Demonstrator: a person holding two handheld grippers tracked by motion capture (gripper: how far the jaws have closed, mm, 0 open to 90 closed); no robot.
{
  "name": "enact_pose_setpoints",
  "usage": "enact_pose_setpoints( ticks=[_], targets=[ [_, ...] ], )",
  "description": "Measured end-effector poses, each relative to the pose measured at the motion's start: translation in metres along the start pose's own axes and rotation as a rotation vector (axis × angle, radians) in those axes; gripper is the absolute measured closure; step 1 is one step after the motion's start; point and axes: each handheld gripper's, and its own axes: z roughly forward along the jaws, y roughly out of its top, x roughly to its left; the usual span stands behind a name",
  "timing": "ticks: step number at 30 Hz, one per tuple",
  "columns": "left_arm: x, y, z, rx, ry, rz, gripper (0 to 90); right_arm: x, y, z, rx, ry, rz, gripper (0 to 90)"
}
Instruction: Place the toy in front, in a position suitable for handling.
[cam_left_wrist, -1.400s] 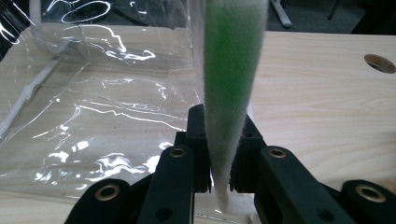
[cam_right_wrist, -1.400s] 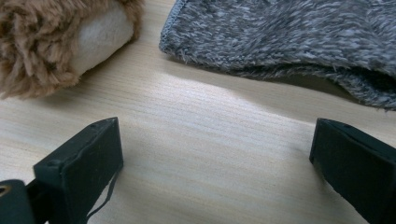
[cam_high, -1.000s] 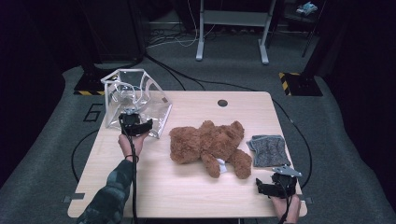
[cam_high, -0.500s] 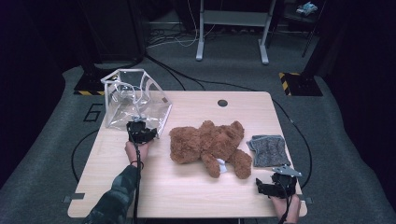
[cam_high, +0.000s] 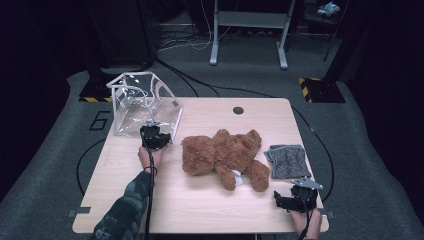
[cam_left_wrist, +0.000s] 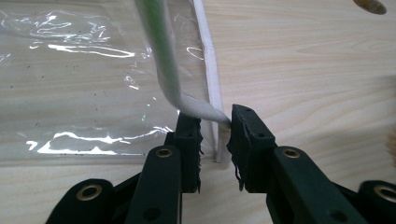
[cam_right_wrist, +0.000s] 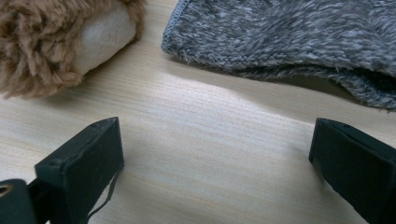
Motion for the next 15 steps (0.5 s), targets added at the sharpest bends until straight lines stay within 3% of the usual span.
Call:
enact_pose_setpoints(
  ticks=[5, 7, 15],
  targets=[
    [0.000, 0.001, 0.003, 0.000, -0.002, 0.032, 72.0, 0.000, 0.000, 0.000, 0.002, 0.001, -0.001, 2.2],
    [0.002, 0.004, 0.005, 0.011, -0.019, -0.005, 71.5, 0.000, 0.000, 0.000, 0.002, 0.001, -0.001, 2.3],
    [0.009, 0.019, 0.008, 0.018, -0.041, -0.055, 68.8, 0.000, 0.000, 0.000, 0.001, 0.001, 0.001, 2.3]
  ],
)
